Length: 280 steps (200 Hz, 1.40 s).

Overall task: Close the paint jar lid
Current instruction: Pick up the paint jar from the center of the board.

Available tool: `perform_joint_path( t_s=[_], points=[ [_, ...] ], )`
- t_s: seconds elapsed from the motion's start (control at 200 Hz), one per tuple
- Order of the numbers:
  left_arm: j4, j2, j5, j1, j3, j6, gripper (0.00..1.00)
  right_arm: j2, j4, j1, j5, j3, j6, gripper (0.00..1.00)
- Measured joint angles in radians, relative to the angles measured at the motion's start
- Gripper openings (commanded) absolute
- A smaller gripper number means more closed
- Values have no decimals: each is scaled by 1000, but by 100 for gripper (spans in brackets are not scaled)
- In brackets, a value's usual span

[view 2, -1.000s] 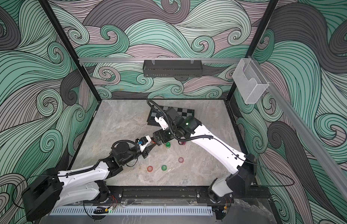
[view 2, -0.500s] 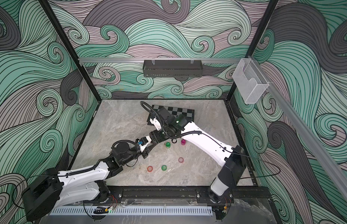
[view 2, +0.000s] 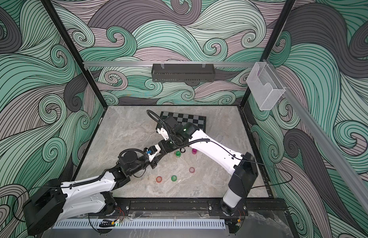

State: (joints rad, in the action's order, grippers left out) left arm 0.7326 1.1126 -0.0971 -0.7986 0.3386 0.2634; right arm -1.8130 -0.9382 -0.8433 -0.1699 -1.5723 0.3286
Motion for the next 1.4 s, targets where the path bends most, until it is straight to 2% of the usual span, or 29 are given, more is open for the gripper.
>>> perform_joint_path(
  t_s=[0.25,0.47,0.876,1.046,1.401],
  points=[
    [-2,-4,4,0,0,6,19,-13,1,0,-5,0,0,46],
    [-7,-4,4,0,0,7,23,-19,0,3,3,0,5,32],
    [-15,-4,27,1,0,13,47,-22,0,3,3,0,4,30],
    [-15,-4,34,4,0,14,48,-21,1,3,3,0,3,30],
    [-15,-4,34,6,0,14,42,-19,11,3,4,0,3,30]
  ],
)
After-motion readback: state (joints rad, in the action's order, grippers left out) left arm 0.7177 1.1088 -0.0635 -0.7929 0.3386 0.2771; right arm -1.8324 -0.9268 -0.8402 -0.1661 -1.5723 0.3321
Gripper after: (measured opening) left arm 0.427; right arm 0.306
